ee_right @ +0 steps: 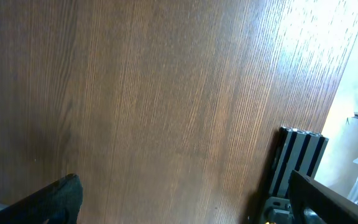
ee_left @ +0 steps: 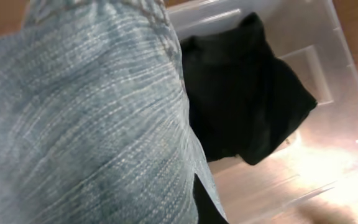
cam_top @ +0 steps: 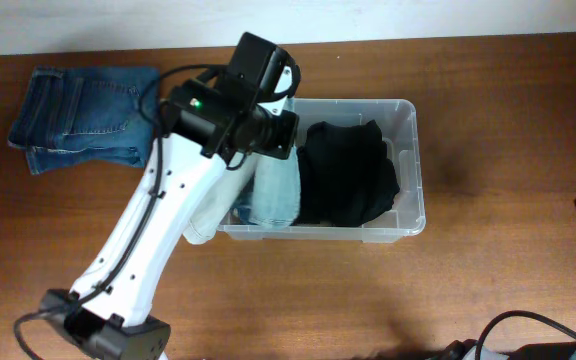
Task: Pack container
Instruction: 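Lift the light-wash denim and carry it toward the container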
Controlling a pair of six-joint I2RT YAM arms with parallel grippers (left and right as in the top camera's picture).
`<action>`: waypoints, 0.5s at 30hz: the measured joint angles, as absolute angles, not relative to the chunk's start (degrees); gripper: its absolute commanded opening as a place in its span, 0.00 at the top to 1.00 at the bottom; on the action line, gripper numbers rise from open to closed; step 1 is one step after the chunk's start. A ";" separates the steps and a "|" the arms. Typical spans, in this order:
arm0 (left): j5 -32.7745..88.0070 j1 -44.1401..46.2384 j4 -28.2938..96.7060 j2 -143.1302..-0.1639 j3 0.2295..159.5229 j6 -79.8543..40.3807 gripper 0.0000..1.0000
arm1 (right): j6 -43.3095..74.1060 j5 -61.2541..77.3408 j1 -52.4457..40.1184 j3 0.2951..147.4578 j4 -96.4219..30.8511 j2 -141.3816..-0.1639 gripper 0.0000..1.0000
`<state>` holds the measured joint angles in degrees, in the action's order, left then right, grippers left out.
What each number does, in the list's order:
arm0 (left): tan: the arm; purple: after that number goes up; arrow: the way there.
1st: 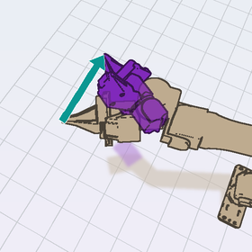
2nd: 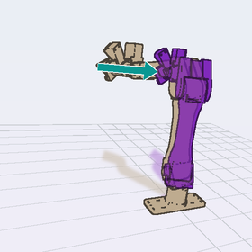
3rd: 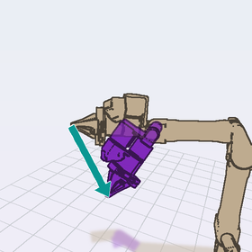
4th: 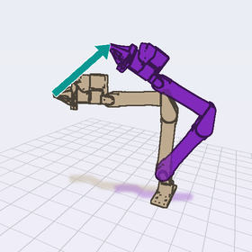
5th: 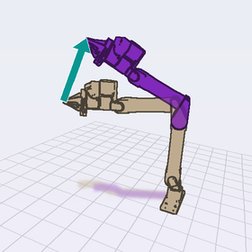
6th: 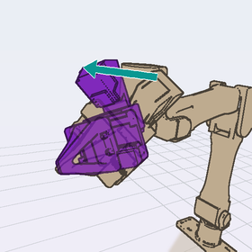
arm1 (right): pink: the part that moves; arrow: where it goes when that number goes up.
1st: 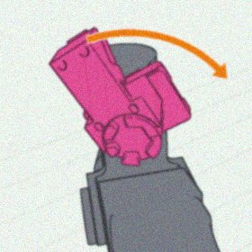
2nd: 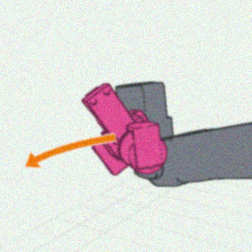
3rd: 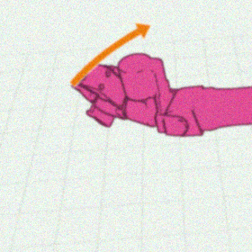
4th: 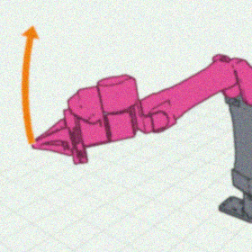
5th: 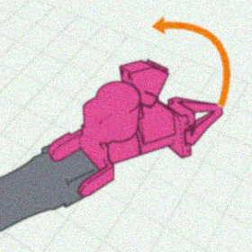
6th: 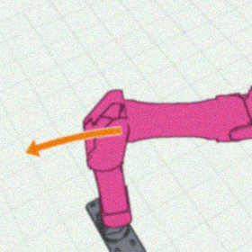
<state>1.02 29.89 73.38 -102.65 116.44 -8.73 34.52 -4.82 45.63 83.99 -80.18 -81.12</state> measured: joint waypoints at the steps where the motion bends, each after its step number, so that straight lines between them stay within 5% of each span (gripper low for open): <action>1: -0.25 29.89 74.83 -102.65 118.63 -8.56 0.99 | 34.50 -4.82 45.63 83.99 -80.20 -81.12 0.02; 15: -6.26 19.07 95.31 -102.43 159.94 -8.86 0.99 | 34.48 -4.82 45.63 83.99 -80.18 -81.19 0.02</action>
<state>-6.26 19.07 95.31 -102.43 159.94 -8.86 34.48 -4.82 45.63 83.99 -80.18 -81.19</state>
